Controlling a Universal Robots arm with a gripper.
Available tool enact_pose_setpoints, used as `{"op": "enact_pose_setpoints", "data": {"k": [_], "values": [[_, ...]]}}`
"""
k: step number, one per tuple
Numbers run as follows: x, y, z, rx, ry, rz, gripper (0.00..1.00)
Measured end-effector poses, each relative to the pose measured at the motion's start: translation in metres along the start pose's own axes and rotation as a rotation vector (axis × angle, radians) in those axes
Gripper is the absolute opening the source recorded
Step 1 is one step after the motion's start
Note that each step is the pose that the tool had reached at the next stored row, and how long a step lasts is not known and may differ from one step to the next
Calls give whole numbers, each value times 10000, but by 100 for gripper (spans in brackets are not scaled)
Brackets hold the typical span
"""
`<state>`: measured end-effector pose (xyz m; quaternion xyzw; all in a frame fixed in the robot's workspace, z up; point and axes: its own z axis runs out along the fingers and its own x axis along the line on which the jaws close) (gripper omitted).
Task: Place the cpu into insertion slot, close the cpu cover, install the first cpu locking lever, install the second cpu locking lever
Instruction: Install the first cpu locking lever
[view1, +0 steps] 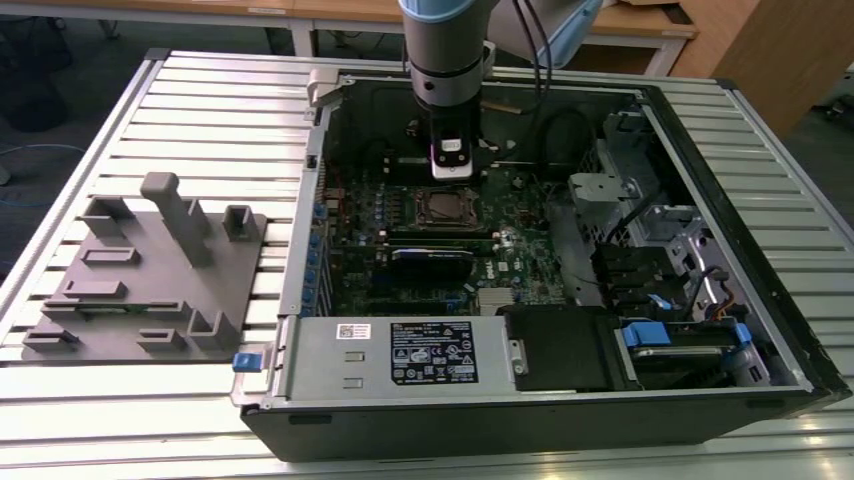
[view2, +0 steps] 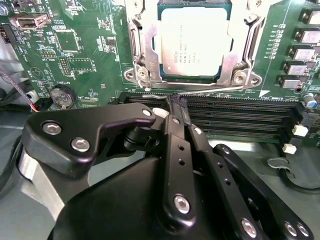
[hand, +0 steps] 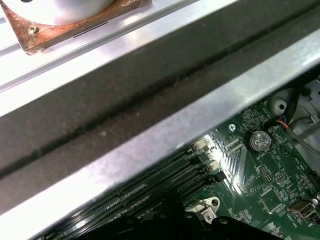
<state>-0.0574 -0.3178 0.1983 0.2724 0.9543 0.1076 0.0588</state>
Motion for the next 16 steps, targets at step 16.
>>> {"op": "enact_pose_setpoints", "data": {"k": [16], "values": [[-16, -25, 33, -5, 1, -81, 11]]}}
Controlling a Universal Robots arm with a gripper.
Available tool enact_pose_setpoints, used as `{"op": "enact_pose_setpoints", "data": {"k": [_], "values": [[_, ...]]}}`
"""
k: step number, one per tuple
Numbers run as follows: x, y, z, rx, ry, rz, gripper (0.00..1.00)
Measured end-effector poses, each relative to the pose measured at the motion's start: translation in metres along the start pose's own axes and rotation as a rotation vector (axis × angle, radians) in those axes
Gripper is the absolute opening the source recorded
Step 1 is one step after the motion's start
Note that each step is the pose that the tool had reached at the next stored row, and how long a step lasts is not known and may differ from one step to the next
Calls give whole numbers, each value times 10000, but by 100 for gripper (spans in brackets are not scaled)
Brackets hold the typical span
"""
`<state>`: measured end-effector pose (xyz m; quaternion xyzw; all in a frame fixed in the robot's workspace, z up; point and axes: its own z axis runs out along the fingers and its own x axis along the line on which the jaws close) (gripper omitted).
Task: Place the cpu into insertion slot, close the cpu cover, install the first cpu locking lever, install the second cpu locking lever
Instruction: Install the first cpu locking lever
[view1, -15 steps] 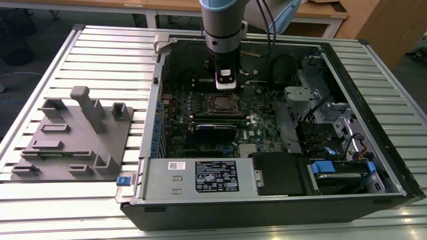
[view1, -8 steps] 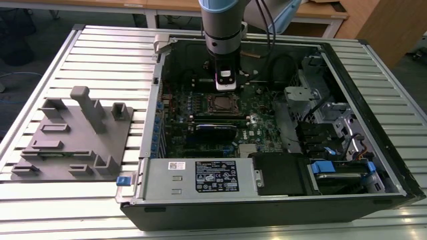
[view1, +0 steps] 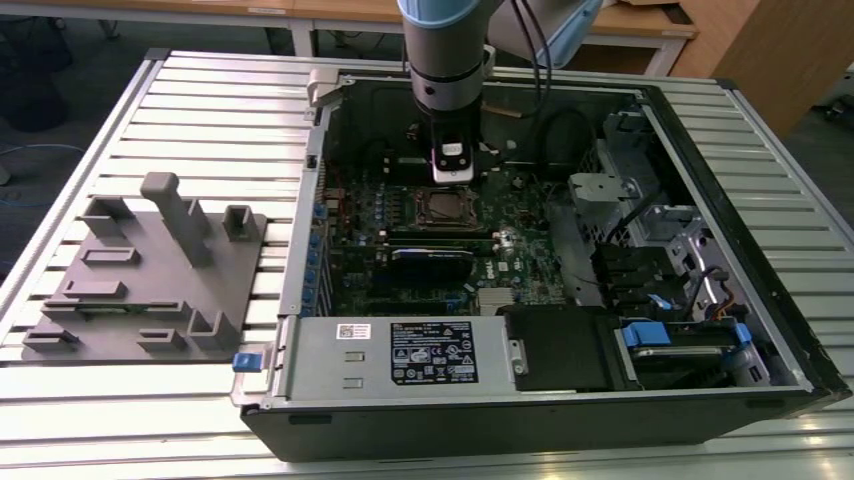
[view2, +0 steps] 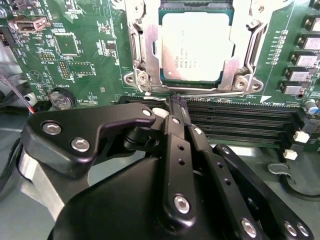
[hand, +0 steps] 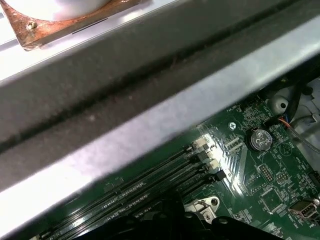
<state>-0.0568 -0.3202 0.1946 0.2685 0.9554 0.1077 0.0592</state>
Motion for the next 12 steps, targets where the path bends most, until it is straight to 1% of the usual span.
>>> {"op": "enact_pose_setpoints", "data": {"k": [7, 8, 10, 12], "values": [[-5, -7, -2, 7, -3, -1, 11], [-6, -6, -11, 10, -3, 0, 11], [-8, 4, -49, 3, -3, 0, 11], [-9, 7, -59, 1, -2, 0, 11]]}}
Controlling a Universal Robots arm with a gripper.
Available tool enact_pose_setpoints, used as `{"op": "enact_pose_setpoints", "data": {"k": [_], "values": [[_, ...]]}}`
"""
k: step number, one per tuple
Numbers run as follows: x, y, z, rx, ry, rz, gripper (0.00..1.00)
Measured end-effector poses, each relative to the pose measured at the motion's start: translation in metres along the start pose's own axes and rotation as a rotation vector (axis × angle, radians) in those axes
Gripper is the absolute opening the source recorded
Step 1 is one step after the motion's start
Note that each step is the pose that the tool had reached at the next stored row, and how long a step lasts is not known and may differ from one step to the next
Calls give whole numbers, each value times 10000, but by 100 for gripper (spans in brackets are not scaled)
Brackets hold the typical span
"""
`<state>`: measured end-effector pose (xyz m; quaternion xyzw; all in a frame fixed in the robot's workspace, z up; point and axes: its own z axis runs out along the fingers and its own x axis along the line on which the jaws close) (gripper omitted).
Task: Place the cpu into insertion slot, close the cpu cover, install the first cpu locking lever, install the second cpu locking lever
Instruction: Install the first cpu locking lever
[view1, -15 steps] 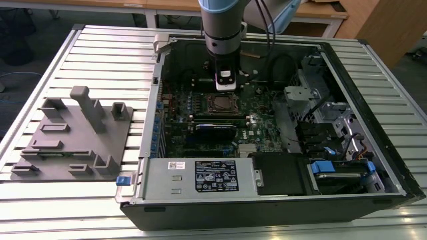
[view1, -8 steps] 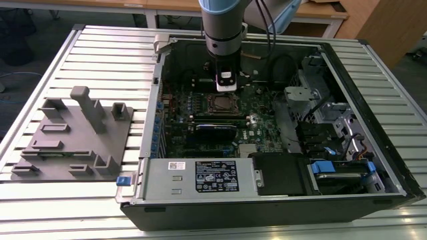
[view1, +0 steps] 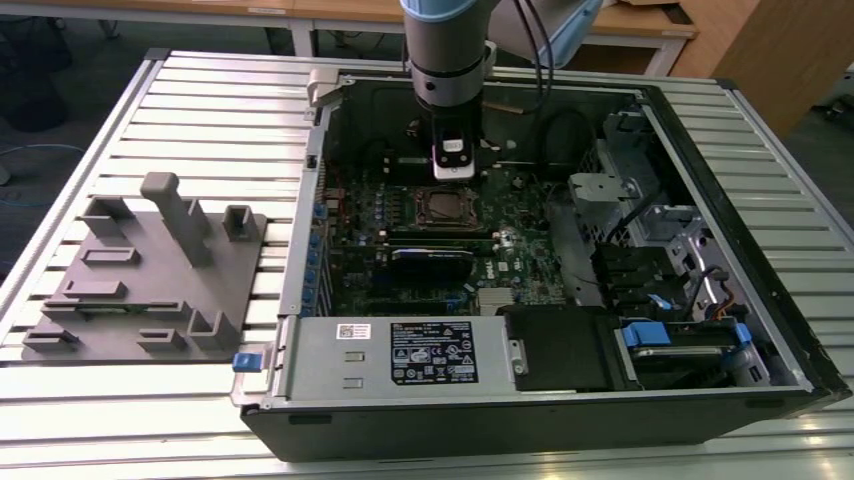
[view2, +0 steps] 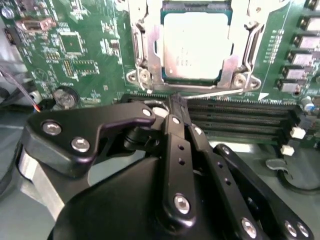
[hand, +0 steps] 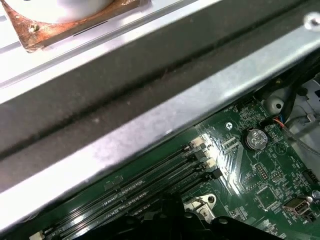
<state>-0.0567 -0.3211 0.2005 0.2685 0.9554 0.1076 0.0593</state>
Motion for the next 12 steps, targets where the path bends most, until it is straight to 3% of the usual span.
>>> {"op": "enact_pose_setpoints", "data": {"k": [2, 5, 10, 12], "values": [[-1, -2, -1, -47, -1, 2, 11], [-1, -4, 4, -212, -21, 3, 11], [0, -4, 5, -224, -25, 2, 11], [7, -10, 13, -246, -65, -5, 11]]}}
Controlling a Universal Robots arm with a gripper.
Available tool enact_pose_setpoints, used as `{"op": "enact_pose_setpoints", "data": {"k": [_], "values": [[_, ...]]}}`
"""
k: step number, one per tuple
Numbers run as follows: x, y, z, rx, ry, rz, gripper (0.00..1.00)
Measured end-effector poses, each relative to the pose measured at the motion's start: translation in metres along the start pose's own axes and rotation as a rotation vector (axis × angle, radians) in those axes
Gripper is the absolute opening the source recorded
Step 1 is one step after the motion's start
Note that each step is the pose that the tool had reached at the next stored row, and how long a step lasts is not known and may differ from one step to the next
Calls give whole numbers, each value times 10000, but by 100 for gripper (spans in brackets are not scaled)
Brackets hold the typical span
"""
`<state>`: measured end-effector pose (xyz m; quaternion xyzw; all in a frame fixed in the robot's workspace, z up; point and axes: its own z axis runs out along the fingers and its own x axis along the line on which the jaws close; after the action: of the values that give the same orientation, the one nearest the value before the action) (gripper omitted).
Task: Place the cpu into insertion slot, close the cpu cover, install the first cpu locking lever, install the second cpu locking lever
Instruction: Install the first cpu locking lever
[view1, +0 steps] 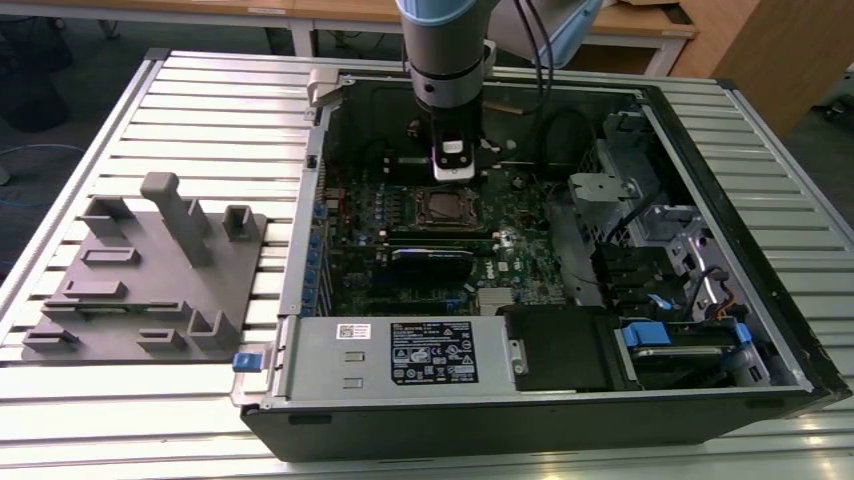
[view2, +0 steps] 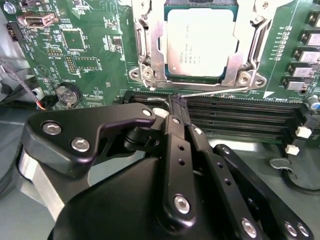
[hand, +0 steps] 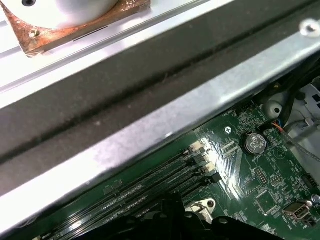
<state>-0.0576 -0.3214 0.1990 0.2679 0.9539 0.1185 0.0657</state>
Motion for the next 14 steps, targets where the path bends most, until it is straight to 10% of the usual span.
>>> {"op": "enact_pose_setpoints", "data": {"k": [14], "values": [[43, -4, 27, -52, -105, -27, 11]]}}
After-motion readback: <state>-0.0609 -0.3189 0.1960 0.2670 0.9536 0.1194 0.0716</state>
